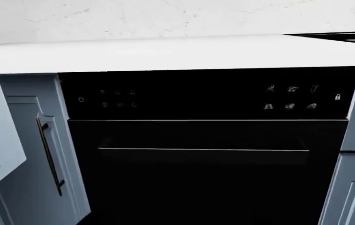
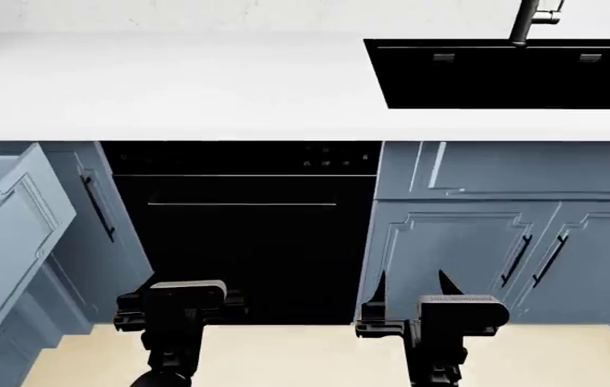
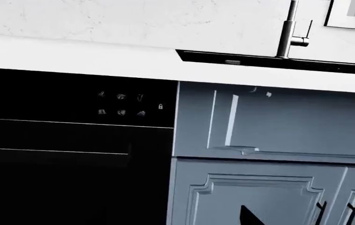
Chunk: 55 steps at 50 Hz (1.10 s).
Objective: Pick and place the shaker into the drawer. Then close the cabinet.
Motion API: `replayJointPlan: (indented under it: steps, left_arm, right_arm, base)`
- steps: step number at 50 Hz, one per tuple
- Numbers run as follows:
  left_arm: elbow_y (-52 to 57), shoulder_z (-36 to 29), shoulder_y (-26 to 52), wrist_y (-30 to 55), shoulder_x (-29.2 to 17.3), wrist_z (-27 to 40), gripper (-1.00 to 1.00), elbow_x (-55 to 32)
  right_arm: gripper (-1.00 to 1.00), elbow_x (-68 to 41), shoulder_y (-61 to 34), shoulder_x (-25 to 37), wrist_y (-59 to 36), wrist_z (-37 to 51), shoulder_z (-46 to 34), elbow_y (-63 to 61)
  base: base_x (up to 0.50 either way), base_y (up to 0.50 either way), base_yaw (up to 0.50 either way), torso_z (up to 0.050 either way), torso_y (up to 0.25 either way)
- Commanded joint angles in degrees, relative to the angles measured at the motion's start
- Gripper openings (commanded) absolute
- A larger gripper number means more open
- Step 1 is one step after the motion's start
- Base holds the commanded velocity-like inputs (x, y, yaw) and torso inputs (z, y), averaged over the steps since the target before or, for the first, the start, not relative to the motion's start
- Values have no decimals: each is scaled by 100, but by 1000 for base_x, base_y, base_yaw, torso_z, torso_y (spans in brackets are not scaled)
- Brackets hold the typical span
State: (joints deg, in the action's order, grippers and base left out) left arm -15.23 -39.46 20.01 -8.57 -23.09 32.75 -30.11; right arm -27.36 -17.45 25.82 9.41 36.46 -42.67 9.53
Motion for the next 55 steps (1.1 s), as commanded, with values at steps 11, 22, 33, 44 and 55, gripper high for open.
replayJointPlan:
  steps: [11, 22, 33, 44, 55]
  left_arm:
    - [1, -17, 4, 7, -1, -15, 100, 12]
    - [-13, -26, 15, 12, 5, -27, 100, 17]
    - [-21, -56, 39, 47, 7, -43, 100, 39]
    - [-33, -72, 64, 95, 13, 17, 100, 92]
    - [268, 3536, -798, 1171, 2129, -2595, 100, 3331]
  right_arm:
    - [100, -20, 1, -1, -19, -6, 5, -5]
    - [100, -16, -3, -3, -17, -12, 5, 4]
    - [100, -159, 32, -6, 40, -39, 88, 12]
    - [100, -157, 24, -16, 33, -40, 89, 36]
    - [100, 2781, 1050, -2393, -1107, -2994, 3958, -355]
  base:
    - [500, 108, 0, 0, 1]
    - [490, 241, 0, 0, 1]
    - [274, 352, 0, 0, 1]
    - [0, 0, 0, 0, 0]
    - [0, 0, 0, 0, 0]
